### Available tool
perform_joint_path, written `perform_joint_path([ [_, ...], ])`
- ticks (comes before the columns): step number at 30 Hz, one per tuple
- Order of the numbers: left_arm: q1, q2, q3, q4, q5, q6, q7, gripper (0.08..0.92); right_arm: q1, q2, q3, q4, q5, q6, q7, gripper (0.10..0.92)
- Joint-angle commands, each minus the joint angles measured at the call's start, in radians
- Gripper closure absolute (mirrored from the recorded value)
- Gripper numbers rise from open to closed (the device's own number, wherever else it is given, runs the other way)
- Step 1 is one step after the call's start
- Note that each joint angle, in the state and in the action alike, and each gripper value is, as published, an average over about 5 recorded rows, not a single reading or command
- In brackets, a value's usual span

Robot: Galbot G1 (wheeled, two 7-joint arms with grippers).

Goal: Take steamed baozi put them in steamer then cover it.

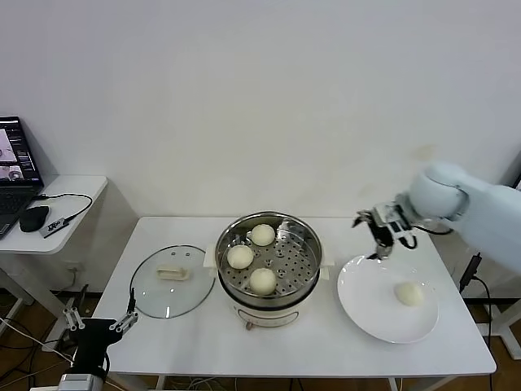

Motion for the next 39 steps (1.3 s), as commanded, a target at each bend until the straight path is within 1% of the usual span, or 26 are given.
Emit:
perform_joint_path([
  [1, -0.011, 0.0, 0.024, 0.006, 0.002, 0.0, 0.001, 0.177, -0.242, -0.163, 0.126, -0.021, -0.119, -0.025, -0.005, 0.203],
  [7, -0.01, -0.008, 0.021, 0.01, 0.001, 0.0, 0.002, 0.177, -0.437, -0.155, 0.25, -0.081, -0.172, -0.012, 0.0, 0.203],
  [15, -0.001, -0.014, 0.009, 0.013, 0.002, 0.0, 0.001, 0.177, -0.638, -0.104, 0.441, -0.167, -0.232, 0.011, 0.011, 0.203],
  [23, 0.009, -0.021, 0.001, 0.008, 0.003, 0.0, 0.002, 0.177, -0.66, -0.033, 0.484, -0.268, -0.267, 0.035, 0.028, 0.203],
  [39, 0.011, -0.025, -0.007, 0.011, 0.002, -0.001, 0.002, 0.177, -0.663, 0.051, 0.496, -0.356, -0.301, 0.038, 0.037, 0.218],
])
